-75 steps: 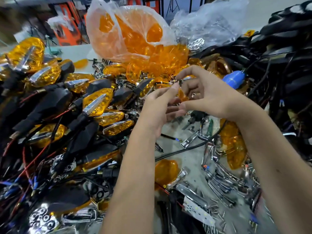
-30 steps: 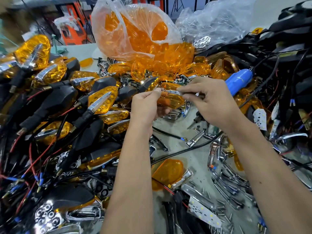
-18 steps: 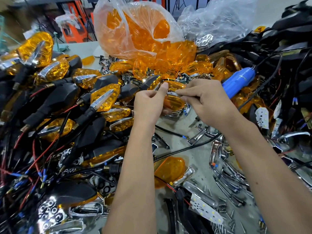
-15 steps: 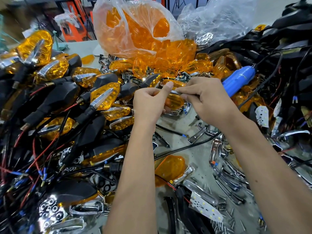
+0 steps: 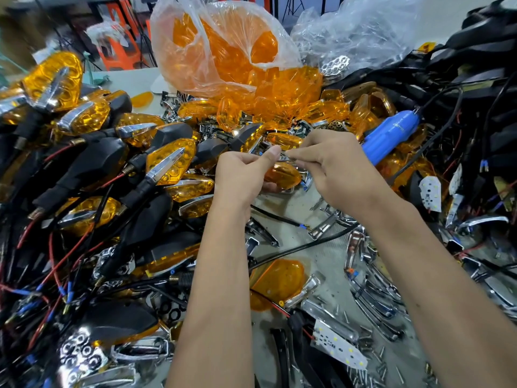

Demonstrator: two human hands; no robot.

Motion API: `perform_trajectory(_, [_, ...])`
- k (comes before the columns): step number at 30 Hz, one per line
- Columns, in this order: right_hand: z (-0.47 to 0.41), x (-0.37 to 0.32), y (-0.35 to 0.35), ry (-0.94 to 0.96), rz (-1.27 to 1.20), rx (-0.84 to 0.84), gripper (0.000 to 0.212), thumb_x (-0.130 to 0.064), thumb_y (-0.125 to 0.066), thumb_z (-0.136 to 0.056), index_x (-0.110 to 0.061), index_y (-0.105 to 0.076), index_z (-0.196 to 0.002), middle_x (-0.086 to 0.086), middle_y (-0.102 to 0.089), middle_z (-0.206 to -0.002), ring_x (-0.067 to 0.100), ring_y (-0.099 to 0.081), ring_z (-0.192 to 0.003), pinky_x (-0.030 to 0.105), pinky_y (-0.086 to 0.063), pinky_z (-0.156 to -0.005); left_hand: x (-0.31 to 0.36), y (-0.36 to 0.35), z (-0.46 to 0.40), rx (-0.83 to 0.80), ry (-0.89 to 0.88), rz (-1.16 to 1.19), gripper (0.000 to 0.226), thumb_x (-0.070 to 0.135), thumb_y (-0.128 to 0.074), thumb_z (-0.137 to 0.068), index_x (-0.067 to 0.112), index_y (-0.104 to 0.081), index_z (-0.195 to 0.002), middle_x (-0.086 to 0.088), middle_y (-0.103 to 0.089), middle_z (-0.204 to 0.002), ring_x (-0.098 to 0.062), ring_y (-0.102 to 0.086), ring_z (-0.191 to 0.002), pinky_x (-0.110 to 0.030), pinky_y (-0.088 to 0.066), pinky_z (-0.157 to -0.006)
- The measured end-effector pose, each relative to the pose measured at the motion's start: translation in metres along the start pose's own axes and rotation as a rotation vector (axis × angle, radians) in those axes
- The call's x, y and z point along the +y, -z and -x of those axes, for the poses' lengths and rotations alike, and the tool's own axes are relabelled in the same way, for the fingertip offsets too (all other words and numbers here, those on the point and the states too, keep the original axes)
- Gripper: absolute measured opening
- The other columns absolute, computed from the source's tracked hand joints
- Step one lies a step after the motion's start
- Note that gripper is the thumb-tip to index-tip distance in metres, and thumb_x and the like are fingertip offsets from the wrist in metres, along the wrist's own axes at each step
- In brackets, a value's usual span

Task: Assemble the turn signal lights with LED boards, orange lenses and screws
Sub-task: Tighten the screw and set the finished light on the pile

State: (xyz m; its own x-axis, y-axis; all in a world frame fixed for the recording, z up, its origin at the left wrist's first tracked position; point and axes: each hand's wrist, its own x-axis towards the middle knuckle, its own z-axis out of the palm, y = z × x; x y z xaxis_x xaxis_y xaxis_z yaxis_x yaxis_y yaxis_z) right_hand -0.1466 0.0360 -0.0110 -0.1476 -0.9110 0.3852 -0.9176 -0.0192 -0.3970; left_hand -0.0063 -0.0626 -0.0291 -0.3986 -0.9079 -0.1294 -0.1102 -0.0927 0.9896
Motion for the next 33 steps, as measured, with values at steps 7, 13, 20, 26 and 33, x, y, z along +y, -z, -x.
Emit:
perform_trajectory(7, [0.001, 0.002, -0.004, 0.005, -0.017, -0.019, 0.027, -0.008, -0.063, -0.102, -0.008, -0.074, -0.126, 0.012, -0.071, -0.112, 0.024, -0.064, -0.099, 0.036, -0.049, -0.084, 0.002, 0.005, -0.003, -0.05, 0.136, 0.104, 0.024, 0.023, -0.083, -0.088, 0.003, -0.074, -0.08, -0.008, -0.071, -0.061, -0.012, -0.063, -0.047, -0.015, -0.047, -0.044])
perform_trajectory(13, [0.005, 0.015, -0.001, -0.279, -0.56, 0.02, 0.029, -0.02, -0.076, -0.095, -0.02, -0.075, -0.123, -0.003, -0.068, -0.092, 0.008, -0.062, -0.072, 0.021, -0.051, -0.069, 0.003, 0.009, -0.003, -0.083, -0.005, 0.105, 0.016, 0.022, -0.073, -0.097, 0.007, -0.077, -0.091, -0.001, -0.07, -0.065, -0.013, -0.061, -0.053, -0.019, -0.048, -0.051])
perform_trajectory(20, [0.003, 0.018, -0.004, -0.377, -0.955, 0.069, 0.013, -0.016, -0.08, -0.089, -0.015, -0.076, -0.101, -0.003, -0.07, -0.074, 0.014, -0.059, -0.064, 0.021, -0.049, -0.054, 0.006, 0.005, 0.0, -0.152, -0.158, 0.123, 0.009, 0.023, -0.072, -0.097, 0.02, -0.079, -0.102, -0.006, -0.07, -0.089, -0.019, -0.063, -0.081, -0.035, -0.054, -0.075])
perform_trajectory(26, [0.003, 0.019, -0.005, -0.338, -0.91, 0.079, 0.013, -0.013, -0.077, -0.093, -0.004, -0.073, -0.101, 0.002, -0.068, -0.073, 0.016, -0.06, -0.063, 0.022, -0.052, -0.056, 0.006, -0.013, 0.008, -0.113, -0.13, 0.258, 0.008, 0.008, -0.08, -0.089, 0.011, -0.073, -0.093, -0.015, -0.075, -0.095, -0.027, -0.07, -0.09, -0.057, -0.058, -0.096])
perform_trajectory(33, [0.002, 0.013, -0.008, -0.305, -0.802, 0.099, 0.007, -0.015, -0.076, -0.095, -0.012, -0.07, -0.091, -0.007, -0.064, -0.065, 0.01, -0.059, -0.058, 0.021, -0.049, -0.054, 0.007, -0.012, 0.007, -0.121, -0.157, 0.252, 0.01, 0.006, -0.077, -0.09, 0.01, -0.069, -0.092, -0.017, -0.074, -0.093, -0.028, -0.069, -0.085, -0.046, -0.06, -0.085])
